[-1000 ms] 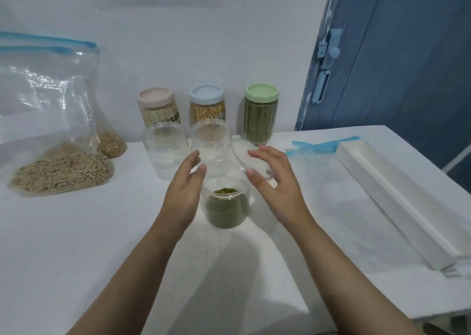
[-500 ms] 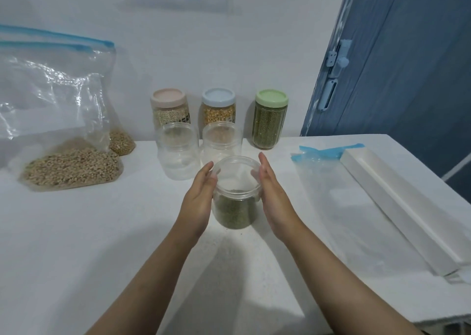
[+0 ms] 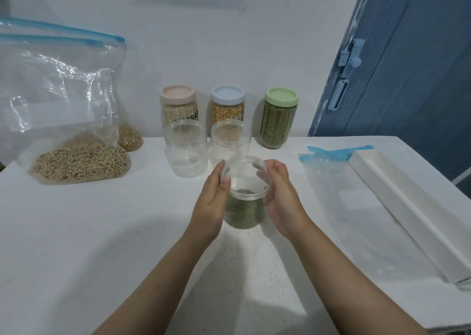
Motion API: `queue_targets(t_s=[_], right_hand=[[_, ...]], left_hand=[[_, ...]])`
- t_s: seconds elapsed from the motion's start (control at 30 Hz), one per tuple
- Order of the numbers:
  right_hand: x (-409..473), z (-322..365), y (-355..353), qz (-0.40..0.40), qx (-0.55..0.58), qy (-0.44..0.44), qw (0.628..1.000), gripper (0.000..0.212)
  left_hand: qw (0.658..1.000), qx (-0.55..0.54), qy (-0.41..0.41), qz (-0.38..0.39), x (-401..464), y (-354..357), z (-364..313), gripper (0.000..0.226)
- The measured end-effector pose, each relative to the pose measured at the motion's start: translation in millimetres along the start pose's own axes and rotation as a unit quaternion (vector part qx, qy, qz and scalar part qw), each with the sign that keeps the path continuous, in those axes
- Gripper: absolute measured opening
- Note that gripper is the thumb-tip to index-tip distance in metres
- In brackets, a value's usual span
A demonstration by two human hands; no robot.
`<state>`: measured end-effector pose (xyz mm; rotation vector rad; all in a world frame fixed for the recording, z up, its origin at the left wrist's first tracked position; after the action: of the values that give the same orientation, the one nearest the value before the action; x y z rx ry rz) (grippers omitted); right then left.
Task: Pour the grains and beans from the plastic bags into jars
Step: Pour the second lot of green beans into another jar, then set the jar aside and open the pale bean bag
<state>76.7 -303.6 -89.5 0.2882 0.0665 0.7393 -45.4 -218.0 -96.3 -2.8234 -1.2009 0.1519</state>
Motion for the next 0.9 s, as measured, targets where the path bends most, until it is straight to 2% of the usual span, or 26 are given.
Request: queue_targets(t_s=[0.13,0.23,0.37,0.5,0.57,0.67,0.77,0.83,0.9], right_hand=[[6,5,1,0.028,-0.117,-0.009,0.993,0.029],[12,8,4,0.039,-0.128,0.004,0.991,0.029],[11,0,5,0.003,-0.077,0.024,0.997,0.028],[7,-12,-3,-0.057,0.069,0.034,0.995,0.031],[3,-10,-5,-0.055,0.061,0.017,0.996,0.031],[2,-7,-3,-0.021,0.053,0.028,0.998,0.041],[1,-8,-6,-0.037,0.082,0.036,0.995,0.033],[0,-7,-5,-0.031,0.062,0.021,0.997,0.029],[-1,-6,-4,-0.016,0.057,0.028,0.998,0.035]], left_hand=[[0.999,0.027,-0.012,0.011,5,6,-1,0.054],[0.999,0.007,-0.037,0.037,7,7,-4,0.042],[0.995,-0.058,-0.055,0.051,9,5,-1,0.042],[0.997,-0.058,-0.042,0.035,11,2,3,0.039],[0.995,-0.079,-0.048,0.042,13,1,5,0.037],[0.995,-0.072,-0.036,0.064,13,0,5,0.049],[0.994,-0.094,-0.041,0.035,14,-6,14,0.034],[0.994,-0.093,-0.044,0.03,15,-7,16,0.036],[0.994,-0.085,-0.043,0.048,13,-3,12,0.041]])
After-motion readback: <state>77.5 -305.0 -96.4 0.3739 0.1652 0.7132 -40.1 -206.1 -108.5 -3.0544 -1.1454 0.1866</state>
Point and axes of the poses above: each hand's wrist, its own x-axis towards the middle knuckle, its own y-axis out of the palm, z = x × y, the point moved 5 cm from there along x, towards the middle knuckle, and after that the axes turned 10 degrees about -y, right-handed, at the moved point
